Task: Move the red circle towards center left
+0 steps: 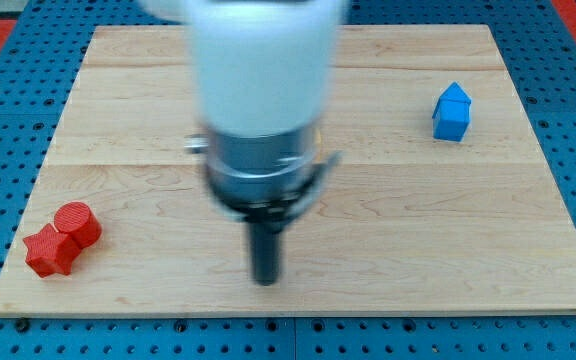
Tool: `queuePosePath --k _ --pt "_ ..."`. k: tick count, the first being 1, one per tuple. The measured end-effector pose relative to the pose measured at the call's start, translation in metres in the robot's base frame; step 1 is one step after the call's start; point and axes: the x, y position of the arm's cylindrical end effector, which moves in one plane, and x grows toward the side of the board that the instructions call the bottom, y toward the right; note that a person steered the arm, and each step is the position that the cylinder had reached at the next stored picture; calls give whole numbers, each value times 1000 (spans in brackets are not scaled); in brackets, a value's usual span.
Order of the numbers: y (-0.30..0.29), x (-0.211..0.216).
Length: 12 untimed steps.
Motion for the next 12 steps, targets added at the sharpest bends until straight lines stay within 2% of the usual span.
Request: queuePosePath --k 3,4,5,6,7,8,10,11,12 --pt "-133 -1" --pt "-169 -30" --pt "-176 -54" --pt "-154 -66" --pt "-176 -111" --pt "-177 -112" --pt "-195 -85" --pt "-215 -86" --pt "-193 -101"
